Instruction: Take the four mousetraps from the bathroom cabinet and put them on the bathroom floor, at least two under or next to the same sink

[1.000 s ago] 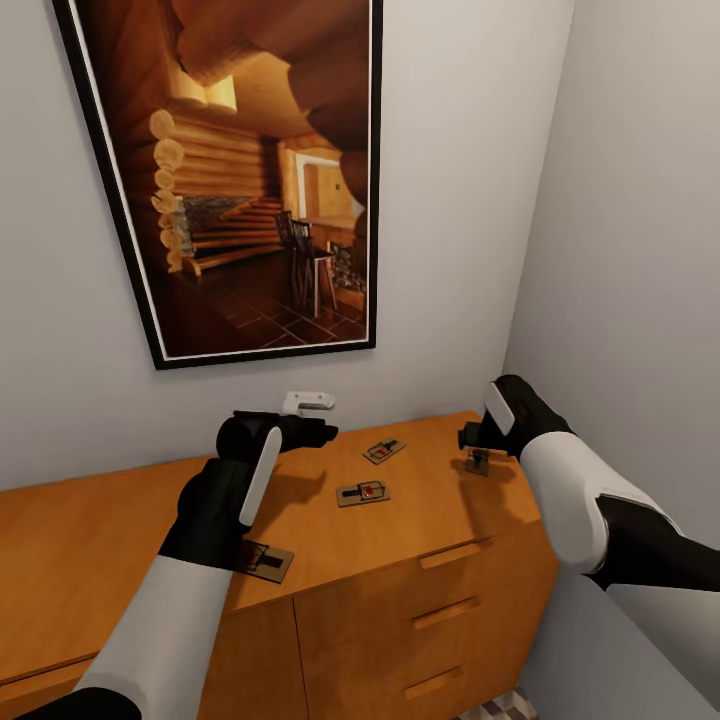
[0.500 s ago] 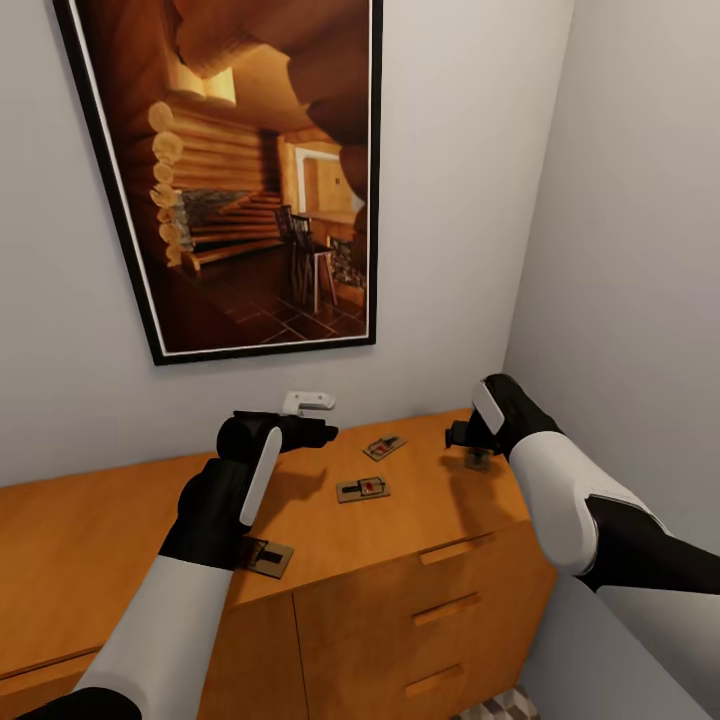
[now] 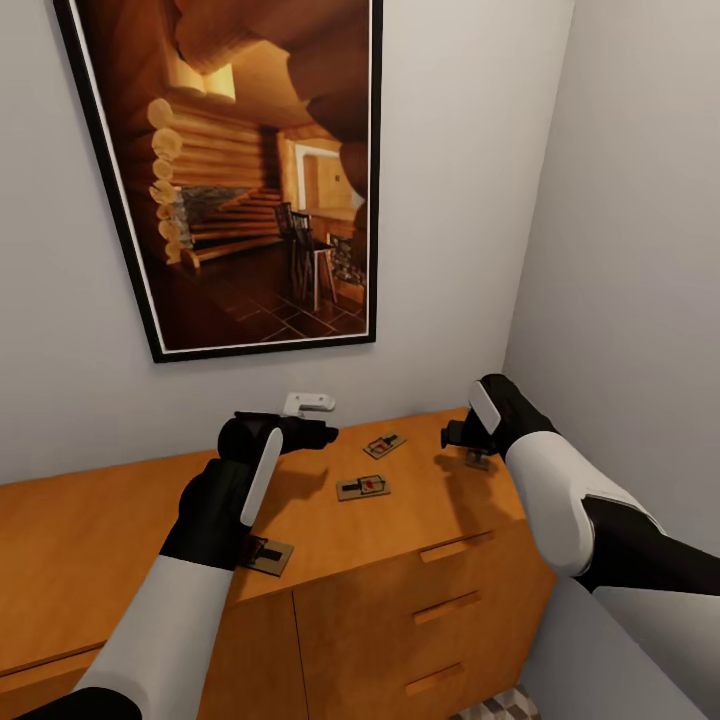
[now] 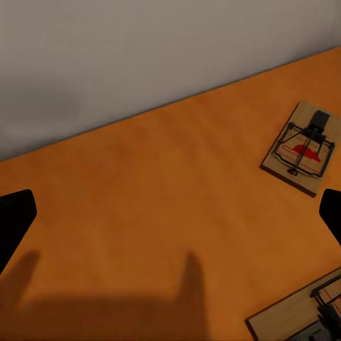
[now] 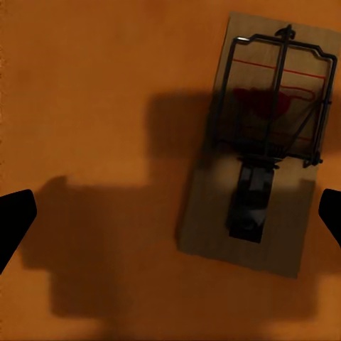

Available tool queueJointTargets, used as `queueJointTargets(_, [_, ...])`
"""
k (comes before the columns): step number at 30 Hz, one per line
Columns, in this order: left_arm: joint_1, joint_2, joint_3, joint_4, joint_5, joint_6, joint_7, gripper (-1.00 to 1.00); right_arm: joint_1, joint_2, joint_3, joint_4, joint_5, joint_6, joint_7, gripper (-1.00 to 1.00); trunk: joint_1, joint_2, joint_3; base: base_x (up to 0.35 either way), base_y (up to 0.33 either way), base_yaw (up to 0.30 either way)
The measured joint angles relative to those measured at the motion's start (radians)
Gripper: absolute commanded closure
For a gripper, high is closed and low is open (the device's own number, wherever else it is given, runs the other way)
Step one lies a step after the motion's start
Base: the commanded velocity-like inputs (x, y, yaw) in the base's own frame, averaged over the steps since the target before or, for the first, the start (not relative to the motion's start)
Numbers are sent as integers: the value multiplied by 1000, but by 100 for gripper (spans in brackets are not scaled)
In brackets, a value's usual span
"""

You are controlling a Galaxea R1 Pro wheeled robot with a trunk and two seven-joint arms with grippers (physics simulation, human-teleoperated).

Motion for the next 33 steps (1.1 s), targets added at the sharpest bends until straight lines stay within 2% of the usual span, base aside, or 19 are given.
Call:
queueJointTargets(18, [0,0,0,1,-1,0,0,-100,0,-8,1,-3,2,0,-5,-100,0,0,0,0,0,0])
queueJointTargets(33, [0,0,0,1,-1,0,0,-100,0,-15,-2,-9,0,0,-86,-100,0,0,0,0,0,0])
